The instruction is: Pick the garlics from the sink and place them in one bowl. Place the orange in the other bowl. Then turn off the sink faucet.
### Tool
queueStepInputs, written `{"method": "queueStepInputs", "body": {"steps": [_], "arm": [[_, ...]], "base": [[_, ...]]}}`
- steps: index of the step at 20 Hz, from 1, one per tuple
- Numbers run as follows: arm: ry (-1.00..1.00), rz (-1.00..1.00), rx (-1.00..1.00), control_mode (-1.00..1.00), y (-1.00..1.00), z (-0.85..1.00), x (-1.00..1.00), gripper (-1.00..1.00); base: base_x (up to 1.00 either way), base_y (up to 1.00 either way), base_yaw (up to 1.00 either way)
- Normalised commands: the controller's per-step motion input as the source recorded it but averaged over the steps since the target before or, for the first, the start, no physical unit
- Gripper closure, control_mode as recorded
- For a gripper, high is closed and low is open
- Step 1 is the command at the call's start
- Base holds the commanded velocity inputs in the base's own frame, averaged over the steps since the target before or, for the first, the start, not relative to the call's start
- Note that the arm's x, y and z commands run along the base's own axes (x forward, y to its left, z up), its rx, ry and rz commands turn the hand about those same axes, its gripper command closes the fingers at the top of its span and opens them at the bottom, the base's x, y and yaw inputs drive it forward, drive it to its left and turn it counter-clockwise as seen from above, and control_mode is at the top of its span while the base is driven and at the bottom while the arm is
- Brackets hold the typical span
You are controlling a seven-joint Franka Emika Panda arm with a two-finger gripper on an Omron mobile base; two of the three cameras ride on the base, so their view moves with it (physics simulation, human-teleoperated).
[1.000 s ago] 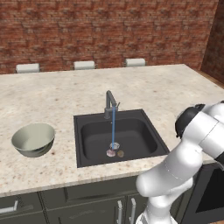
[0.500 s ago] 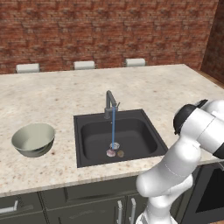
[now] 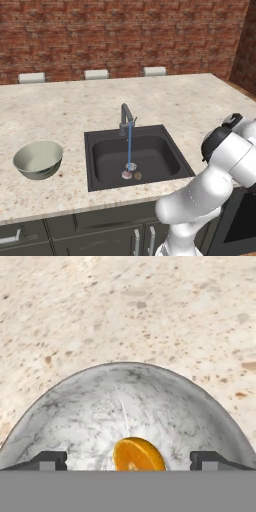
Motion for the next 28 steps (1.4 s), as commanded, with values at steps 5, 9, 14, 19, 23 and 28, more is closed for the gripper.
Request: {"method": "queueStepInputs", "body": {"steps": [5,9,14,19,23,28], "arm": [[0.01,0.03,-0.14,-1.0,0.81,0.44,0.0,-1.0],[-0.01,0.09,-0.05,-1.0,0.76,0.23,-0.04,-1.0],[0.32,0.25,-0.02,-1.0,0.44,0.33,-0.04,-1.0],[0.32,0.19,0.09,-1.0,0.27,0.33,0.0,-1.0],[0.23,0.13,0.14,-1.0,0.24,0.32,0.0,-1.0],[0.24,0.07,0.09,-1.0,0.48,0.05,0.0,-1.0]], "base": [[0.0,0.0,0.0],[0.0,0.0,0.0],[0.0,0.0,0.0],[0.0,0.0,0.0],[0.0,0.0,0.0],[0.0,0.0,0.0]]}}
